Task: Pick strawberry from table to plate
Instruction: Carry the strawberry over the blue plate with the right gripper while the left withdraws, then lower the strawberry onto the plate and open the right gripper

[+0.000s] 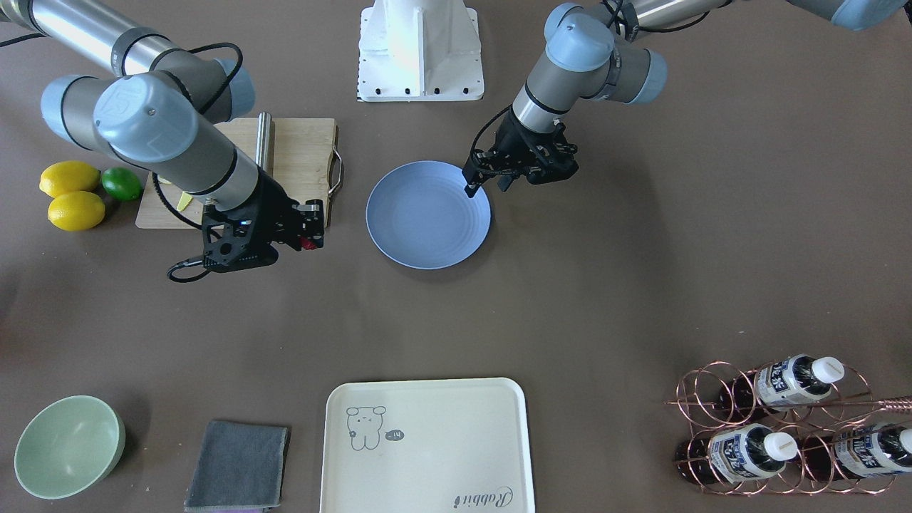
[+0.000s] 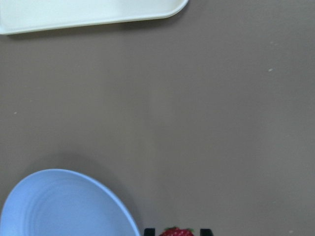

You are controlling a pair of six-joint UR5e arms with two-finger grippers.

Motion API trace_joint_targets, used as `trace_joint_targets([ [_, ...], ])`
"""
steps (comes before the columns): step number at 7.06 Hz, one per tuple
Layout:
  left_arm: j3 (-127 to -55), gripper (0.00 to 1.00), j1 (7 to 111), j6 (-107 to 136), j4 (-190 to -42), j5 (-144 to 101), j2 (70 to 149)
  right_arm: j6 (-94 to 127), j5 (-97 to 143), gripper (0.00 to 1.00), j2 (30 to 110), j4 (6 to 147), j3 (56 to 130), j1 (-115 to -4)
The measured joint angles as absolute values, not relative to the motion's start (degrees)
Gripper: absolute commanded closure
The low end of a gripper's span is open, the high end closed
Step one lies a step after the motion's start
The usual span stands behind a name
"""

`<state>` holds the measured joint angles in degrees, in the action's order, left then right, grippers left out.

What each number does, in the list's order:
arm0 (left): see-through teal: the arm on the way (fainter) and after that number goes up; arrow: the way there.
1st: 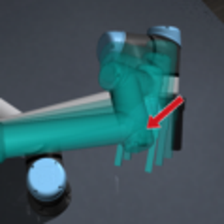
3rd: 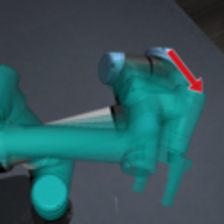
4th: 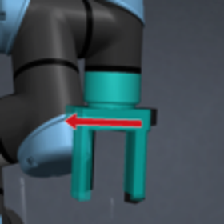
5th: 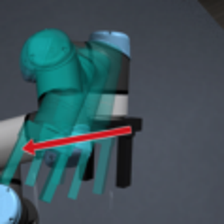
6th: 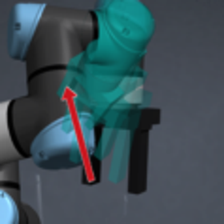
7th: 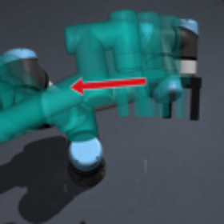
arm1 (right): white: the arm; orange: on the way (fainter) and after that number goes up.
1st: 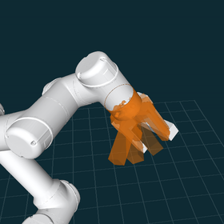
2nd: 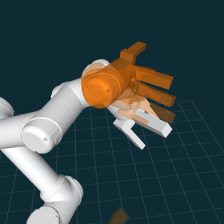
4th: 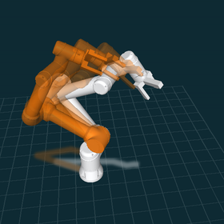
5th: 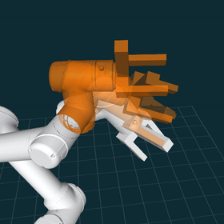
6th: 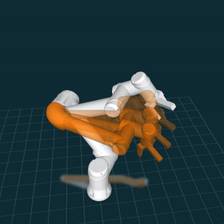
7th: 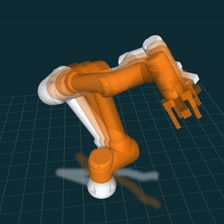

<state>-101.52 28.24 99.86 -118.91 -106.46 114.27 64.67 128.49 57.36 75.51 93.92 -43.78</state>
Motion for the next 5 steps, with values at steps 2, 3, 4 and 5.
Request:
trace_joint_targets([
  [2, -103.6, 0.21, 34.4, 91.2, -114.4, -111.4, 112.9, 70.8, 122.6, 1.00, 53.9, 75.7, 93.6, -37.9],
  [3, -104.4, 0.14, 37.3, 84.6, -113.1, -113.5, 110.8, 73.5, 119.3, 1.00, 52.1, 75.7, 92.8, -34.8],
  [4, -105.3, 0.13, 40.2, 78.0, -112.5, -116.0, 108.1, 75.6, 116.0, 1.00, 50.4, 75.7, 91.5, -31.8],
  [5, -105.9, 0.13, 43.5, 72.8, -112.4, -118.7, 105.6, 76.7, 112.9, 1.00, 49.3, 75.7, 89.9, -29.3],
])
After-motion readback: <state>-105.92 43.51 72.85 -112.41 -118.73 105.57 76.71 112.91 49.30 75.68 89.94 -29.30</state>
